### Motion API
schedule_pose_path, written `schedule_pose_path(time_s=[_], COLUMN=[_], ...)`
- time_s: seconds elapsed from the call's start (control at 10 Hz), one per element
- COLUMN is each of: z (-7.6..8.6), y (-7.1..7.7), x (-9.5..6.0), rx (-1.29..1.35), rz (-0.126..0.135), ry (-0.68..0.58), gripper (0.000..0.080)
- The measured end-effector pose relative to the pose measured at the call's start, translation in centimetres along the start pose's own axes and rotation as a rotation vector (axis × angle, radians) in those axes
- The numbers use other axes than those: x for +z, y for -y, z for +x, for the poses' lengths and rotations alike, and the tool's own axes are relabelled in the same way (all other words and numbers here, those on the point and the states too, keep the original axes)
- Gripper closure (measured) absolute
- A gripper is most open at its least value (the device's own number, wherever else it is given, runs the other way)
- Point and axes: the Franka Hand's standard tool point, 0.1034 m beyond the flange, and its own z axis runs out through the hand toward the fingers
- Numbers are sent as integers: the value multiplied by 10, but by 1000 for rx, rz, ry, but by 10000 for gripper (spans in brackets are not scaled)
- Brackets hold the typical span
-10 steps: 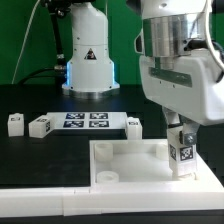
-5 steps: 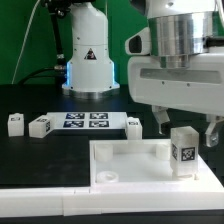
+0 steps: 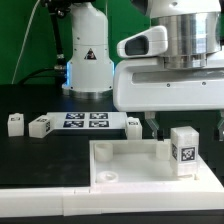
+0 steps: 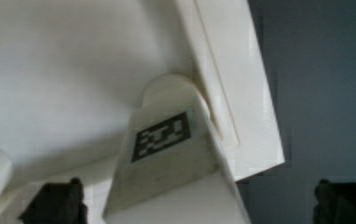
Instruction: Assemble one leg
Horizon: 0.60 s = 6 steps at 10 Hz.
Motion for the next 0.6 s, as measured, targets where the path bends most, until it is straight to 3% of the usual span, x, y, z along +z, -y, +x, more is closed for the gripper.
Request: schedule_pose_path(time_s=[0.3, 0.5, 0.6], z=[2, 1, 1], y=[-6, -7, -7], x=[0, 1, 1], rx=[-333, -308, -299], rz=[-8, -8, -8], ry=[3, 3, 3], gripper=[150, 400, 400])
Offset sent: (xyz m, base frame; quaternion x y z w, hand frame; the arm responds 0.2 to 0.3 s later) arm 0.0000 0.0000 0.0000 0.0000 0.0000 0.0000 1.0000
